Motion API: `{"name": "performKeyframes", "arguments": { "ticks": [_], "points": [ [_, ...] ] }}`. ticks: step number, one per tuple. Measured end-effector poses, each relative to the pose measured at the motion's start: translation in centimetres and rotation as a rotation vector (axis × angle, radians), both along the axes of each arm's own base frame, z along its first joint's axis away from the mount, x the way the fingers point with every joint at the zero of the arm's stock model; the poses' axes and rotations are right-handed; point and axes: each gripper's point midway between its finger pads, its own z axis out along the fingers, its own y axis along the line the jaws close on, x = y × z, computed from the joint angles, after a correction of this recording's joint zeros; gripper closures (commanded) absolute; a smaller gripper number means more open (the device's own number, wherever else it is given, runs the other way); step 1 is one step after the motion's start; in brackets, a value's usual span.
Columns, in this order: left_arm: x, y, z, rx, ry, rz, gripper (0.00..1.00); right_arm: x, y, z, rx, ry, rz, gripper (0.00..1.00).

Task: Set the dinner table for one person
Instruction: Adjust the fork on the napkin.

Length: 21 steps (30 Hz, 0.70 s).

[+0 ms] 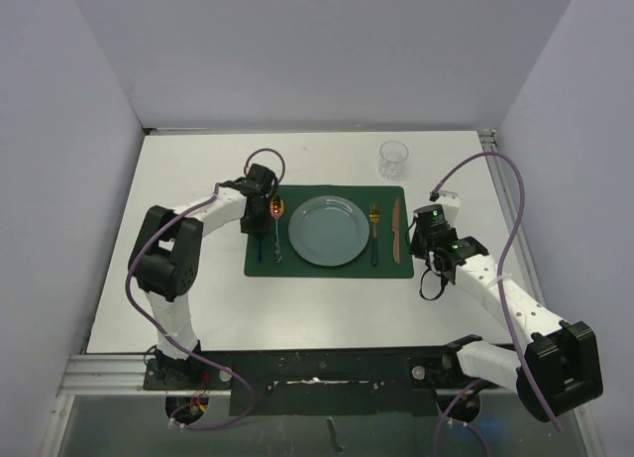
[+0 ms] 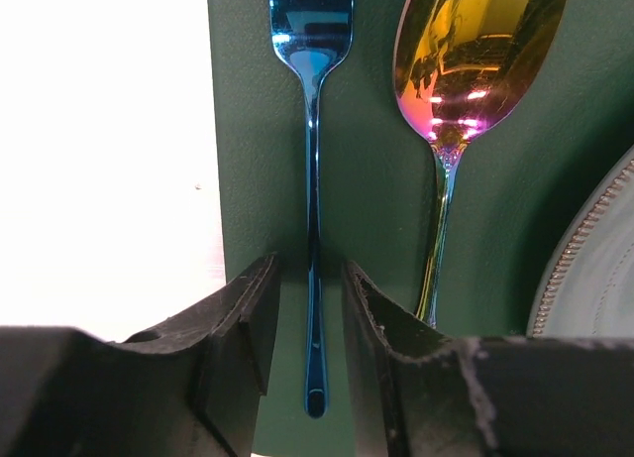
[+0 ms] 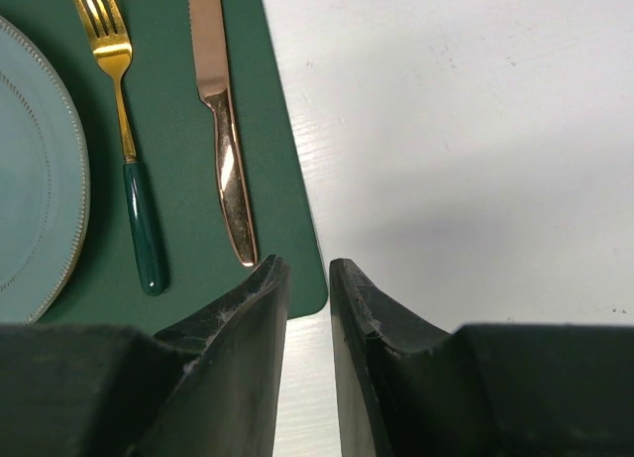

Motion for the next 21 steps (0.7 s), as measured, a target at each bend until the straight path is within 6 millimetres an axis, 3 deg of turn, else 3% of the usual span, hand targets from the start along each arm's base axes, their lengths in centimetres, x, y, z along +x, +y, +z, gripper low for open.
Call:
{"name": "performKeyframes", "arguments": {
  "ticks": [6, 12, 17, 21],
  "points": [
    [0.0, 0.3, 0.7, 0.012, -0.017, 0.015, 0.69, 0.1, 0.1, 0.1, 0.004, -0.005, 0.001, 0.75],
    [0.7, 0.3, 3.3, -0.011, -0.093, 0.069, 0.70, 0.1, 0.1, 0.1, 0.006, -0.004, 0.003, 0.75],
    [1.3, -0.9, 5.7, -0.098, -0.150, 0.077, 0.70, 0.1, 0.1, 0.1, 0.007, -0.004, 0.004, 0.75],
    [1.0, -2.1, 5.6, -0.157, -0.128, 0.067, 0.71, 0.1, 0.2, 0.1, 0.007, -0.004, 0.004, 0.75]
  ]
}}
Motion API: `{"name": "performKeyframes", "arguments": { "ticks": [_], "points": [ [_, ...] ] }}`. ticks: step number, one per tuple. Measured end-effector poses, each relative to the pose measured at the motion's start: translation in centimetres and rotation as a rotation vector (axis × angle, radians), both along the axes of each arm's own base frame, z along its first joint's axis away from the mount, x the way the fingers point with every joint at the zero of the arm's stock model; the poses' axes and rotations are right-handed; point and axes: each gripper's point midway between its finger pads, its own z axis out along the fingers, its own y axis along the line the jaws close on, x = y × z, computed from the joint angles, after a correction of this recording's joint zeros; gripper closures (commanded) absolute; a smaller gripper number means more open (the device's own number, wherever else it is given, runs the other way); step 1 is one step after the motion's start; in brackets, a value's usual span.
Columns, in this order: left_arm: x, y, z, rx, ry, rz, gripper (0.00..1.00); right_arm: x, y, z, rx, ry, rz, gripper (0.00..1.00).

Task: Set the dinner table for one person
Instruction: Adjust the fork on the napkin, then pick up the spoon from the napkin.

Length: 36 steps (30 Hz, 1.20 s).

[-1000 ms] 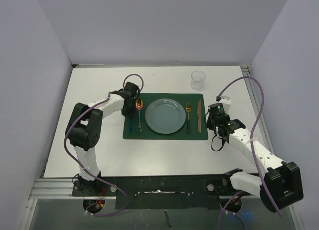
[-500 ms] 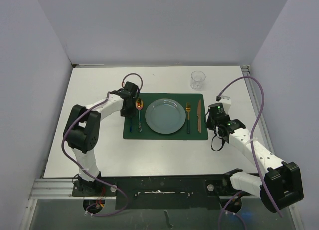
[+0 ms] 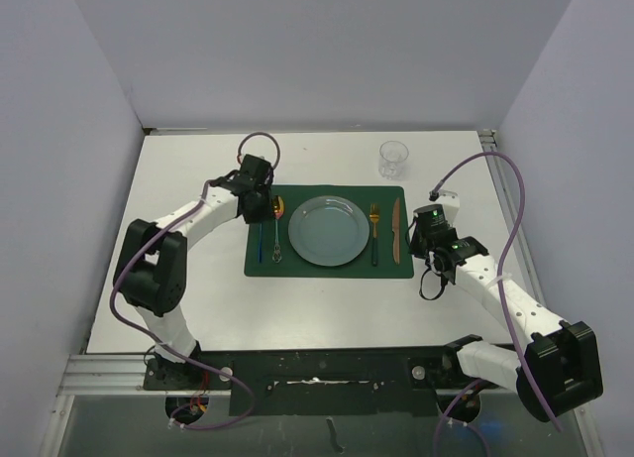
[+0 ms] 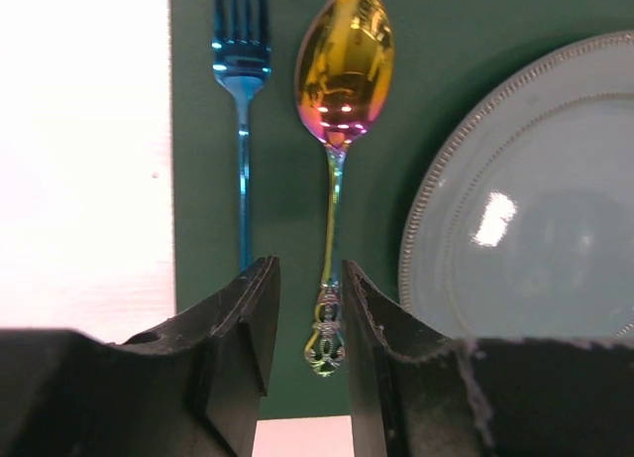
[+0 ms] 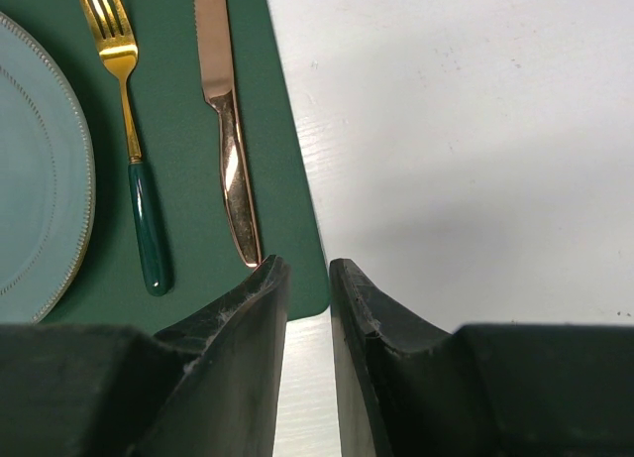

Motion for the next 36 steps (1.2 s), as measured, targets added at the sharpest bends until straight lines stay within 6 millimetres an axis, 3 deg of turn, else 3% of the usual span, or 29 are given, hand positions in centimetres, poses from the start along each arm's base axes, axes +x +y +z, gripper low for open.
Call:
{"name": "performKeyframes", "arguments": {
  "ticks": [10, 16, 25, 36],
  "points": [
    [-1.5, -2.9, -2.8, -0.068, 0.100, -0.050, 0.73, 0.0, -0.3, 0.0, 0.000, 0.000, -0.009, 0.75],
    [-2.0, -3.7, -3.3, -0.065, 0.113, -0.068, 0.74, 0.1, -0.4, 0.0, -0.001, -0.001, -0.012, 0.75],
    [-2.0, -3.3, -4.9, -0.009, 0.156, -0.068, 0.75, -0.1, -0.7, -0.2, -0.004, 0.004, -0.017, 0.75],
    [-0.7, -2.5, -3.8, 0.065, 0.128, -0.090, 0.76, -0.1, -0.8, -0.3, -0.005, 0.006, -0.022, 0.75]
  ]
}}
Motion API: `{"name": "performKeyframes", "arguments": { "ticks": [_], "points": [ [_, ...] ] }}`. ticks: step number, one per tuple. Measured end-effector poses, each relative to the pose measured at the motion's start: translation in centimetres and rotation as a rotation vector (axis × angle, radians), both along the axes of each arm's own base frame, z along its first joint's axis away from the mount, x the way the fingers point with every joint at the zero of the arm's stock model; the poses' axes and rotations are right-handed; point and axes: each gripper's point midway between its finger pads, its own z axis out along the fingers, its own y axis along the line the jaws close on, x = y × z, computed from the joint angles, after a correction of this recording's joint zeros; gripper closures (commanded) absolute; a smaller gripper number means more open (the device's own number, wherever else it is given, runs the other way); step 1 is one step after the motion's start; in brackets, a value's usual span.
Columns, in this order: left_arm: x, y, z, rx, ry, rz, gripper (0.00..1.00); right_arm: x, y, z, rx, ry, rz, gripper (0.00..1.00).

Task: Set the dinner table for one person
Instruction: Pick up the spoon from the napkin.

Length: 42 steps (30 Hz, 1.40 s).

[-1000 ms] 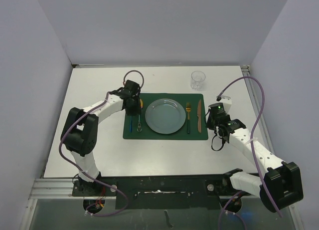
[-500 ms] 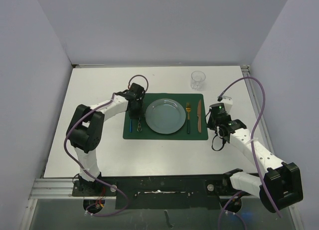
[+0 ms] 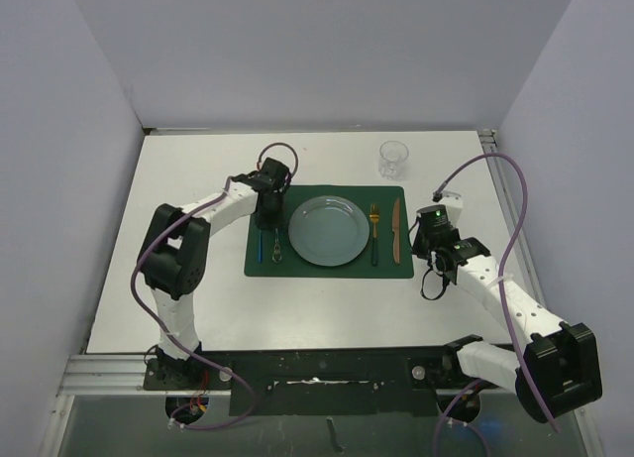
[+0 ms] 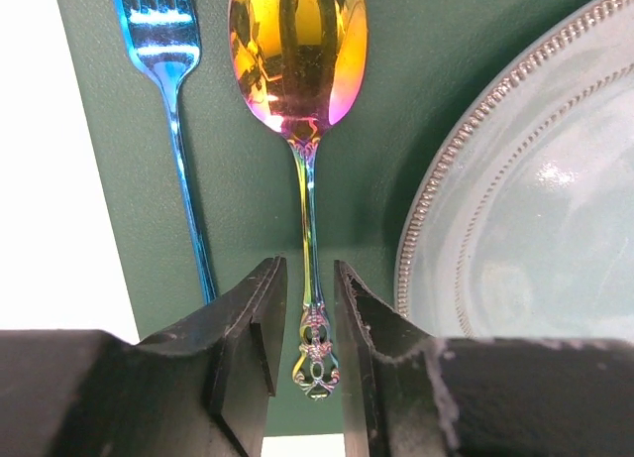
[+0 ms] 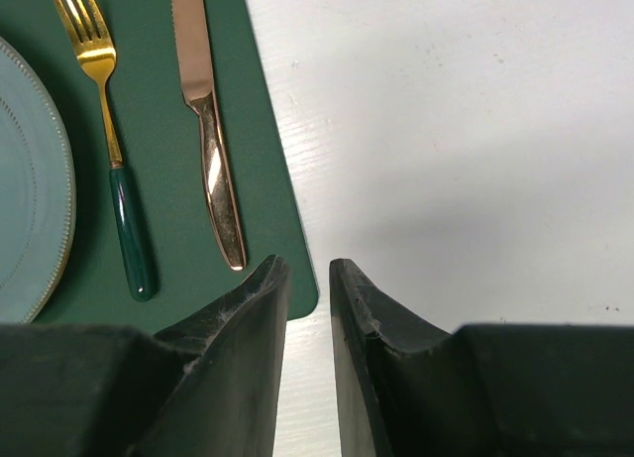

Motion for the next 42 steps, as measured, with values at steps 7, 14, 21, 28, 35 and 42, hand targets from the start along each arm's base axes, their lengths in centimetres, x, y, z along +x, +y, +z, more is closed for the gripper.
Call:
{"name": "performKeyframes", "arguments": {
  "ticks": [7, 14, 21, 28, 35, 42],
  "points": [
    [-0.5, 0.5, -1.6, 0.041, 0.047, -0.020, 0.78, -0.1, -0.1, -0.2, -0.002, 0.005, -0.001, 0.75],
    [-0.7, 0.6, -1.9, 0.053, 0.056, -0.036, 0.79, -0.1, -0.1, -0.2, -0.002, 0.006, -0.001, 0.75],
    [-0.7, 0.7, -1.9, 0.055, 0.055, -0.042, 0.81, -0.1, -0.1, -0.2, -0.002, 0.005, -0.001, 0.75],
    [-0.6, 0.7, -1.9, 0.054, 0.055, -0.041, 0.87, -0.1, -0.2, -0.2, -0.002, 0.005, -0.006, 0.75],
    [-0.6, 0.3, -1.9, 0.047, 0.051, -0.046, 1.00, -0.1, -0.3, 0.0, 0.001, -0.003, -0.007, 0.75],
    [-0.6, 0.3, -1.9, 0.047, 0.051, -0.041, 1.00, -0.1, -0.4, 0.1, 0.001, -0.005, -0.011, 0.75]
  ]
}}
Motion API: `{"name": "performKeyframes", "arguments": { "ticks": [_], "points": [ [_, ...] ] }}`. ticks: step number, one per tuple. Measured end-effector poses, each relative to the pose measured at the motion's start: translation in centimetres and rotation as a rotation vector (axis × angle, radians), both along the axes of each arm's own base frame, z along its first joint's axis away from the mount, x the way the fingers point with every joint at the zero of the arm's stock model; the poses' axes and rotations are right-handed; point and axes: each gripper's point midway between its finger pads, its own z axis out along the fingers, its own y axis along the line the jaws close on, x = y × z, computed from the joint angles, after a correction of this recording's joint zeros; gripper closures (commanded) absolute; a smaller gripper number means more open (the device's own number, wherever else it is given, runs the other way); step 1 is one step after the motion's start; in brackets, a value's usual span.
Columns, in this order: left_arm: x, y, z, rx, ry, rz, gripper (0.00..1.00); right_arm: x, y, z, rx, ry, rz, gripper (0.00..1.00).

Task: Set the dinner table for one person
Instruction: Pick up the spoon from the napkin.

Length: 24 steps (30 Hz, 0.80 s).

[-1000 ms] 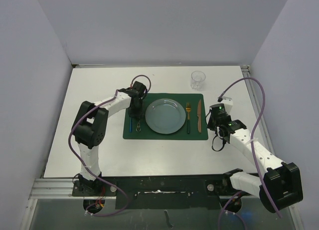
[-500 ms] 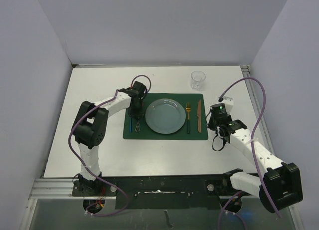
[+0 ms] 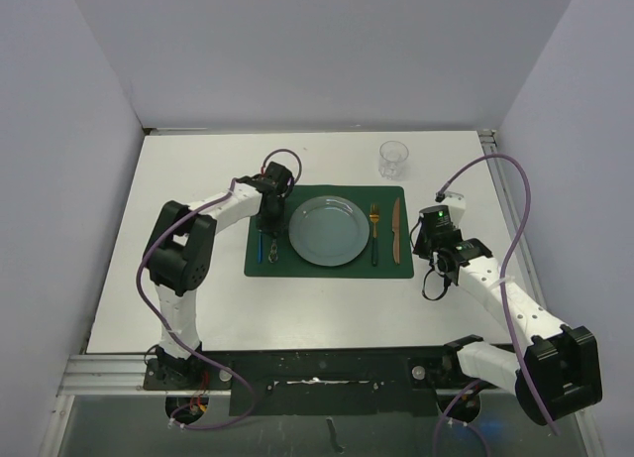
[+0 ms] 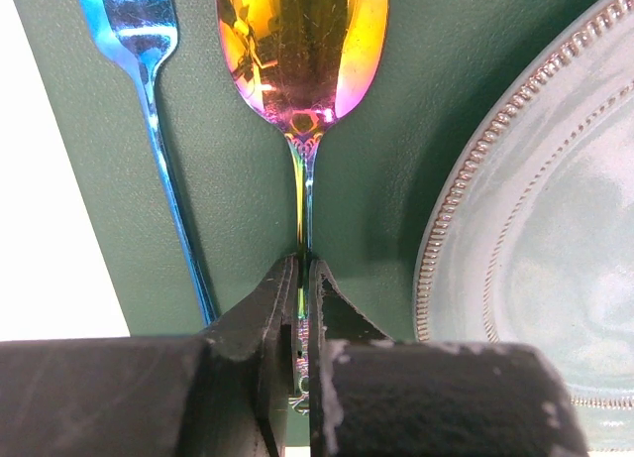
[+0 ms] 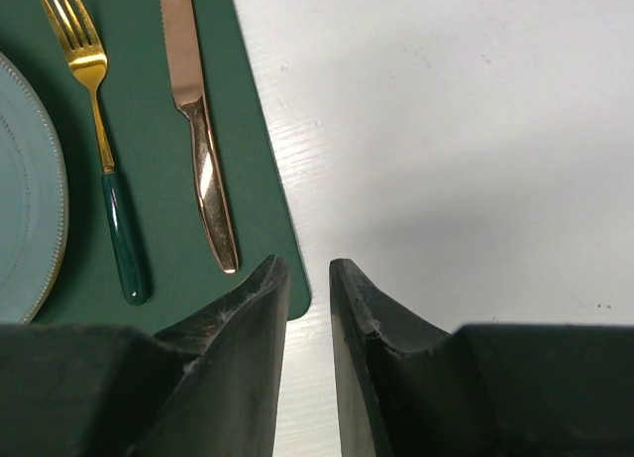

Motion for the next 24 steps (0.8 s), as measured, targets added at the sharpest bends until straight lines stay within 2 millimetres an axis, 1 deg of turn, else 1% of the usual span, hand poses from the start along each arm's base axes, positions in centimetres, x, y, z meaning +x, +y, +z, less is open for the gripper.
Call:
{"name": "performKeyframes", "arguments": {
  "ticks": [7, 12, 15, 21, 24],
  "points": [
    [0.0, 0.1, 0.0, 0.010, -0.013, 0.025, 1.00, 0.0, 0.0, 0.0, -0.002, 0.001, 0.001, 0.75],
    [0.2, 1.1, 0.7, 0.040, -0.047, 0.057, 1.00, 0.0, -0.1, -0.1, -0.001, 0.001, 0.000, 0.75],
    [0.5, 1.3, 1.9, 0.039, -0.082, 0.075, 1.00, 0.0, -0.1, -0.1, -0.001, 0.002, 0.000, 0.75],
    [1.0, 1.5, 5.4, 0.008, -0.173, 0.097, 1.00, 0.0, -0.1, -0.1, -0.001, 0.002, 0.000, 0.75],
    [1.2, 1.4, 6.6, -0.010, -0.209, 0.110, 1.00, -0.1, -0.1, -0.2, -0.001, 0.003, 0.001, 0.75]
  ]
}}
